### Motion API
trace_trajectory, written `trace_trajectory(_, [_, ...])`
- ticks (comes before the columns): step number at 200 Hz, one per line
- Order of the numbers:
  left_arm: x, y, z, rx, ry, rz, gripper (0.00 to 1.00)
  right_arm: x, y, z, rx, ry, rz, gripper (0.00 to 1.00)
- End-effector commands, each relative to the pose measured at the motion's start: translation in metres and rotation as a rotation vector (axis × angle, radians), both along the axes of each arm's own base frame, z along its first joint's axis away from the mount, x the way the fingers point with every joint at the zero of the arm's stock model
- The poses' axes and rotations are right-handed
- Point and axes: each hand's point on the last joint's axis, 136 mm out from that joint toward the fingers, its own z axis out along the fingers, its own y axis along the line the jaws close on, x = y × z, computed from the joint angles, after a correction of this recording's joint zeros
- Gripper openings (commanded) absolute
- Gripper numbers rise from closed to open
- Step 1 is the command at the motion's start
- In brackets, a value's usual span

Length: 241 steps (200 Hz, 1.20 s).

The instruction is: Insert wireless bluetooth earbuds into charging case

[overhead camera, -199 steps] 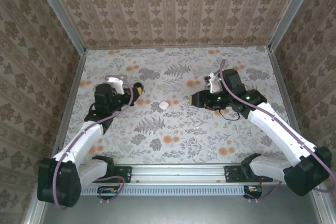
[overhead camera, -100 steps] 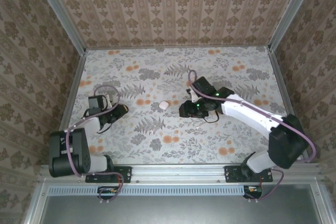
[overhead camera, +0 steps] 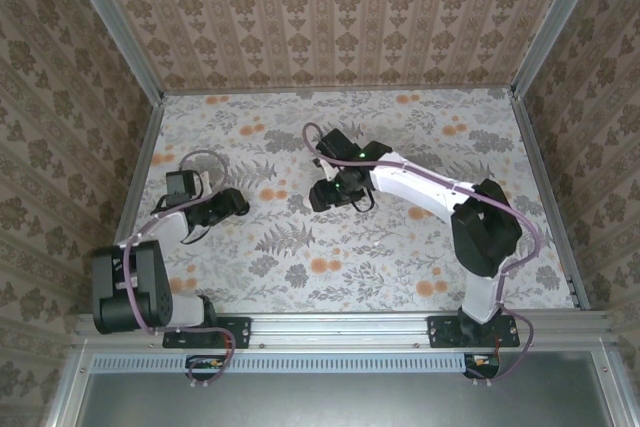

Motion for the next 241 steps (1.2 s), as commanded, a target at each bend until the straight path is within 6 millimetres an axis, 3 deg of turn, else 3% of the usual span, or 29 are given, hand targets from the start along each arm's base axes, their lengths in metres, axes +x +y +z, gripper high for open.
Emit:
trace_trajectory(1, [-0.003, 0.011, 0.022, 0.081, -0.039, 0.001, 0.62, 0.008, 0.000, -0.007, -0.087, -0.015, 0.079, 0.60])
trace_trajectory(57, [-0.005, 0.003, 0.049, 0.087, -0.114, -0.031, 0.63, 0.025, 0.026, -0.027, -0.153, -0.004, 0.217, 0.66])
trace_trajectory(122, [-0.003, -0.016, 0.044, 0.058, -0.111, -0.076, 0.64, 0.041, 0.022, -0.067, -0.339, 0.008, 0.305, 0.72])
trace_trajectory(175, [0.001, -0.019, 0.040, 0.052, -0.107, -0.088, 0.64, 0.050, 0.028, -0.088, -0.363, 0.017, 0.330, 0.73])
trace_trajectory(206, [0.002, -0.021, 0.036, 0.049, -0.100, -0.094, 0.64, 0.052, 0.034, -0.101, -0.358, 0.044, 0.330, 0.71])
trace_trajectory(241, [0.004, -0.024, 0.036, 0.037, -0.104, -0.100, 0.63, 0.051, 0.036, -0.105, -0.351, 0.070, 0.312, 0.59])
